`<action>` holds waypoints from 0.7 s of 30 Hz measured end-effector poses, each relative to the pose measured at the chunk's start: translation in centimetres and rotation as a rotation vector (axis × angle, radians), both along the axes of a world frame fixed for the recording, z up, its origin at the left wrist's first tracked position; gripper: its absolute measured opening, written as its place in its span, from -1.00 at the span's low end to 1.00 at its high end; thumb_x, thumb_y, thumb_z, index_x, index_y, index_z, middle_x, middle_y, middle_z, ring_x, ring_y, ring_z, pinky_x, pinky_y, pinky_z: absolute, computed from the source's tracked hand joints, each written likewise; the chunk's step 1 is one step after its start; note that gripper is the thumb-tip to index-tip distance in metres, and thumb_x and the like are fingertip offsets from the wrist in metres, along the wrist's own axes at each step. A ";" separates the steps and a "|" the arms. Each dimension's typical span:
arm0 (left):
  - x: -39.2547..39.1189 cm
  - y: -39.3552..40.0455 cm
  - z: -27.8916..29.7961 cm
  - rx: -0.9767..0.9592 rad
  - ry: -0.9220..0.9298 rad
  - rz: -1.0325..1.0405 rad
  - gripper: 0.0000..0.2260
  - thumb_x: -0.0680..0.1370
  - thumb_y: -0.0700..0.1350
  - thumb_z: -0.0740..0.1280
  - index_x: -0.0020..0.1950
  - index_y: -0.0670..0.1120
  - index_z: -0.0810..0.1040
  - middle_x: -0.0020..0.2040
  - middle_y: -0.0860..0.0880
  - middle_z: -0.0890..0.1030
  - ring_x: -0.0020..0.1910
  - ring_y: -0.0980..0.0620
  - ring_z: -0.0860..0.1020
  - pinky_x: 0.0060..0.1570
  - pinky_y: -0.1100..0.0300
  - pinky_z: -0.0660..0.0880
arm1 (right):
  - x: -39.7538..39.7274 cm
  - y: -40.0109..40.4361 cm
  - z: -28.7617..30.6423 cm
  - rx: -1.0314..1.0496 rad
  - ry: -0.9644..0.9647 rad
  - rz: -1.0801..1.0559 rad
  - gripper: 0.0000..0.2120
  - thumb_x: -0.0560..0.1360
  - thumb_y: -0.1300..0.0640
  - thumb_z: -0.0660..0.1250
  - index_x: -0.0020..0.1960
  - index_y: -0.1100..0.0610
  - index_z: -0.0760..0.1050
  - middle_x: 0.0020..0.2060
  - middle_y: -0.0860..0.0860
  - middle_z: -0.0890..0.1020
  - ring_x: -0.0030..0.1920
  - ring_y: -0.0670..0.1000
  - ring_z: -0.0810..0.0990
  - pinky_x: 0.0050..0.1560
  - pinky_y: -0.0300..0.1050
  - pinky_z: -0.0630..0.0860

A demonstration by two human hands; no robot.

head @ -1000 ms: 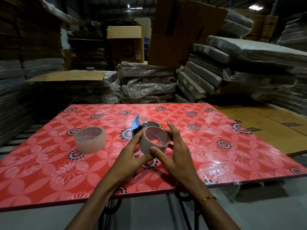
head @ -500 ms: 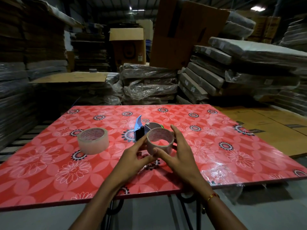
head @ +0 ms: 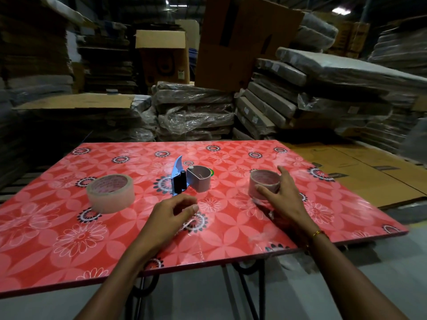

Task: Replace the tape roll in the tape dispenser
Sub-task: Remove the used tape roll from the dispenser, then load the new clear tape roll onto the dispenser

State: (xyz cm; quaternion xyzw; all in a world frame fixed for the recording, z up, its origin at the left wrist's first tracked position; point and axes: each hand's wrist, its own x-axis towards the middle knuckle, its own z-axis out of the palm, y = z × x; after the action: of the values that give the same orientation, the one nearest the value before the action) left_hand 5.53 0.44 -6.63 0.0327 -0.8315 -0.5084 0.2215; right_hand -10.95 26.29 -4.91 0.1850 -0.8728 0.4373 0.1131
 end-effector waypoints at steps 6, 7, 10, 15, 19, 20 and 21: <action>0.0 0.0 0.0 -0.004 -0.005 -0.001 -0.89 0.55 -0.12 0.41 0.05 0.01 0.67 -0.03 0.07 0.72 0.00 0.13 0.67 0.11 0.13 0.57 | -1.1 1.4 -0.7 -0.026 -0.071 -0.019 -0.12 0.46 -0.07 0.48 0.60 0.05 0.06 0.50 0.16 0.35 0.41 0.18 0.46 0.36 0.23 0.48; 0.0 0.0 0.1 -0.007 -0.003 -0.003 -0.90 0.55 -0.13 0.40 0.04 0.01 0.67 -0.03 0.06 0.72 0.00 0.13 0.67 0.10 0.14 0.56 | -1.1 1.4 -0.8 -0.026 -0.074 -0.018 -0.12 0.47 -0.05 0.48 0.60 0.07 0.06 0.49 0.17 0.36 0.41 0.18 0.46 0.36 0.21 0.48; 0.0 0.0 0.1 0.004 -0.001 -0.004 -0.90 0.56 -0.13 0.40 0.04 0.00 0.67 -0.04 0.05 0.72 0.00 0.12 0.67 0.10 0.15 0.56 | -1.1 1.3 -0.8 -0.014 -0.095 -0.017 -0.13 0.47 -0.01 0.49 0.60 0.14 0.07 0.48 0.19 0.37 0.40 0.19 0.46 0.37 0.16 0.48; -0.1 0.0 0.0 0.014 0.012 0.000 -0.91 0.56 -0.14 0.40 0.04 -0.02 0.67 -0.04 0.03 0.72 -0.01 0.12 0.67 0.07 0.20 0.55 | 0.6 0.9 0.0 0.195 0.211 -0.125 -0.24 0.48 -0.18 0.39 0.53 0.16 0.26 0.37 0.15 0.43 0.35 0.16 0.39 0.32 0.10 0.44; 0.0 0.0 0.0 0.007 0.022 0.005 -0.92 0.56 -0.13 0.40 0.02 -0.01 0.67 -0.05 0.04 0.72 -0.02 0.12 0.67 0.06 0.20 0.56 | 3.7 -1.7 1.3 0.106 0.391 0.004 -0.57 0.54 -0.03 0.39 0.33 0.14 0.49 0.18 0.11 0.56 0.19 0.11 0.50 0.17 0.06 0.52; 0.0 0.0 0.0 0.010 0.026 0.010 -0.92 0.56 -0.13 0.40 0.01 -0.01 0.67 -0.06 0.04 0.72 -0.02 0.11 0.67 0.06 0.18 0.56 | 4.7 -2.8 1.3 0.040 0.390 0.068 -0.65 0.55 0.02 0.40 0.27 0.14 0.54 0.13 0.08 0.59 0.14 0.08 0.55 0.14 0.05 0.55; 0.1 0.1 0.1 0.011 0.037 0.022 -0.92 0.56 -0.13 0.40 0.01 -0.01 0.68 -0.07 0.04 0.72 -0.03 0.12 0.66 0.05 0.17 0.56 | 5.8 -4.0 1.3 -0.039 0.354 0.129 -0.72 0.55 0.06 0.42 0.22 0.13 0.57 0.08 0.03 0.62 0.08 0.02 0.59 0.09 0.00 0.57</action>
State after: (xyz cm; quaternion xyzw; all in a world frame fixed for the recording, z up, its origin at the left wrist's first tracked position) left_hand 5.66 0.50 -6.58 0.0337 -0.8239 -0.5111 0.2424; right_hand -5.20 22.34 -3.60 0.3124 -0.8170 0.4209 0.2403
